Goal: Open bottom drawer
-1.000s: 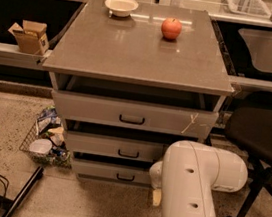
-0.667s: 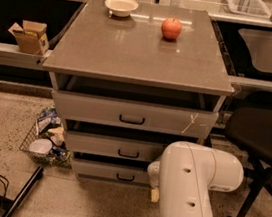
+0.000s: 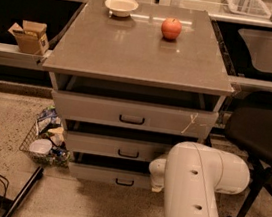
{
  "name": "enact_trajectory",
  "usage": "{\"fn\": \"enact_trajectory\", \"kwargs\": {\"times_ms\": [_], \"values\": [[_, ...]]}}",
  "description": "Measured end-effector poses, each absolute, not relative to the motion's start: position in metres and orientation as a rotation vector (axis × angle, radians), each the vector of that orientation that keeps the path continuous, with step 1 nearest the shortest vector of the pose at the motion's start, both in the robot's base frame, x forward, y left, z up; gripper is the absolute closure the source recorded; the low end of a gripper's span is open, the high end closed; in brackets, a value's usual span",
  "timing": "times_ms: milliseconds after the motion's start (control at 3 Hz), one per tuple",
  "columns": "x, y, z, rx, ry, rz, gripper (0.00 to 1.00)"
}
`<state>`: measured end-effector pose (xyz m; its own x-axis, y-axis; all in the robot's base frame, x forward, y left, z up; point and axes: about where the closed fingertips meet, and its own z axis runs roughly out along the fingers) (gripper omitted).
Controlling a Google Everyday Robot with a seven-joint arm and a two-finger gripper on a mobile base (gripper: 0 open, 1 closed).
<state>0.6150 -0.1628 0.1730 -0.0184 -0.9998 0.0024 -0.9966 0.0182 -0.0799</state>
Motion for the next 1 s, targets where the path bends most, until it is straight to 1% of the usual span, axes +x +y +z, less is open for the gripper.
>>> {"fn": "enact_trajectory", "kwargs": {"times_ms": [333, 667, 1000], "values": [[0.615, -0.1628, 0.1815, -2.162, 2.202, -0.091, 0.95], [0.6155, -0.1628, 0.1887, -2.162, 2.202, -0.091, 1.0], [0.61, -0.1651, 0.1914, -2.159, 2.212, -0.081, 1.0]]}}
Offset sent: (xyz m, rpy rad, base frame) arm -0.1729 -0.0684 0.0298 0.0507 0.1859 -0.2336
